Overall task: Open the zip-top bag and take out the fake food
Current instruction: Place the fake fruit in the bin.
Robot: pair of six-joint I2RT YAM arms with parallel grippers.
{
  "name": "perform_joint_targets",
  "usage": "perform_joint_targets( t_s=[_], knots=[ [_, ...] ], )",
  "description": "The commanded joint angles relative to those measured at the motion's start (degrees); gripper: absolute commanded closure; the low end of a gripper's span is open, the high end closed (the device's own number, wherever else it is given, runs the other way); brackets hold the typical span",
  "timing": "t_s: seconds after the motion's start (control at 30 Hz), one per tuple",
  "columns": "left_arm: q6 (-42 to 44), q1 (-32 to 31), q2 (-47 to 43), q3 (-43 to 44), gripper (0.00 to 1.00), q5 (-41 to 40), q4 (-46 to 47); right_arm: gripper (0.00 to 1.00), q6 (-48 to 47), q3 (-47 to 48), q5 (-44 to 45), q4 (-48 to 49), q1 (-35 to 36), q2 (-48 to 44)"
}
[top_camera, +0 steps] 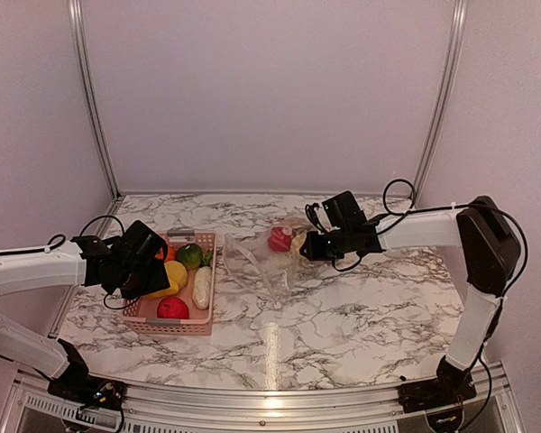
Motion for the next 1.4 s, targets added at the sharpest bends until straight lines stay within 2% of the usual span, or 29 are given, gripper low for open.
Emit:
perform_joint_targets(
  t_s=[0.0, 0.2, 0.4, 0.5, 0.87, 1.13, 1.37],
  knots=[
    [-0.1, 0.4, -0.9, -0.2, 0.44, -2.7, -0.1, 0.80, -0.4, 1.9, -0.4, -1.0, -0.6, -2.7],
    [0.6, 0.4, 0.1, 0.1, 0.34, -3.4, -0.5, 0.80, -0.6, 2.5, -0.3, -1.8, -0.6, -4.3],
    [1.8, 0.3, -0.5, 1.3, 0.19, -3.1, -0.3, 0.76, -1.3, 3.6, 0.5, -3.1, -0.6, -5.5],
    [2.6, 0.3, -0.7, 2.2, 0.16, -2.8, -0.6, 0.74, -1.6, 4.1, 0.8, -3.4, -0.6, -5.8],
    [6.7, -1.2, -0.7, 7.5, 0.14, 1.3, 1.7, 0.66, -3.3, 7.2, 2.7, -5.6, -0.6, -4.6],
    [8.2, -5.9, 8.7, 15.0, 0.17, 6.2, 7.6, 0.65, -5.3, 15.5, 3.1, -8.1, -1.2, 0.3],
    [7.6, -8.9, 16.5, 18.6, 0.19, 10.6, 14.3, 0.70, -6.9, 23.9, 3.1, -10.8, -1.2, 6.8]
  ],
)
